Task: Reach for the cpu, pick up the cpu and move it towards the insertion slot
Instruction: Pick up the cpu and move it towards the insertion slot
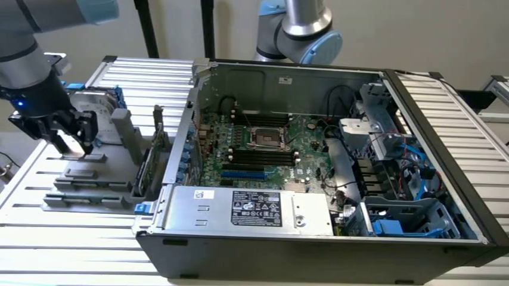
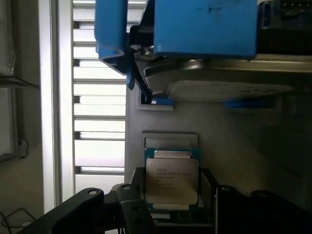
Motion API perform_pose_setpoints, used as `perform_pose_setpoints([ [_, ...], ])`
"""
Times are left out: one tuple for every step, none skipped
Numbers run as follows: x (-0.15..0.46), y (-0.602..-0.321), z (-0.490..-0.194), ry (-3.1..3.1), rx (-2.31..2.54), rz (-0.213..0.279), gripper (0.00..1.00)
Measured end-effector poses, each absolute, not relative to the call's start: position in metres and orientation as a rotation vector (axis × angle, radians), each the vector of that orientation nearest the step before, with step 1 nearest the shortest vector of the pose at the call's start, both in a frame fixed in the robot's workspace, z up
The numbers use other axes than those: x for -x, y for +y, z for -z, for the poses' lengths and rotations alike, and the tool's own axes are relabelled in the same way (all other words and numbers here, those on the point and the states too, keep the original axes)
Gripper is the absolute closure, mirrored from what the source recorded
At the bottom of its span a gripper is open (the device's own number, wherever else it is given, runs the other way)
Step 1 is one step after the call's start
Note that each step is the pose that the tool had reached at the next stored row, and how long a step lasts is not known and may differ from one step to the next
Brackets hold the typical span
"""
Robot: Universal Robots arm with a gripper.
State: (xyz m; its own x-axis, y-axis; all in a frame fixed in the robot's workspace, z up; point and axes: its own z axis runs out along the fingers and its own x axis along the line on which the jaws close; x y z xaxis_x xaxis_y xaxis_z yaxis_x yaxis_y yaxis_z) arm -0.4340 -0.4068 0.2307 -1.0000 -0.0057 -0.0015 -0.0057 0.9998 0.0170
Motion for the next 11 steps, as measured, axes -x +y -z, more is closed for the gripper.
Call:
perform_pose_setpoints([
  [0.434, -0.407, -0.235, 3.140, 0.009, -0.027, 0.45],
  [0.434, -0.407, -0.240, 3.140, 0.009, -0.027, 0.45],
  [0.433, -0.407, -0.244, 3.140, 0.009, -0.027, 0.45],
  [0.433, -0.407, -0.249, 3.140, 0.009, -0.027, 0.45],
  [0.432, -0.407, -0.254, 3.140, 0.009, -0.027, 0.45],
  [0.431, -0.407, -0.258, 3.140, 0.009, -0.027, 0.45],
  [0.430, -0.407, -0.263, 3.140, 0.009, -0.027, 0.45],
  [0.428, -0.407, -0.267, 3.140, 0.009, -0.027, 0.45],
  [0.426, -0.407, -0.272, 3.140, 0.009, -0.027, 0.45],
  [0.423, -0.407, -0.276, 3.141, 0.009, -0.027, 0.45],
  [0.420, -0.407, -0.281, 3.141, 0.009, -0.027, 0.45],
])
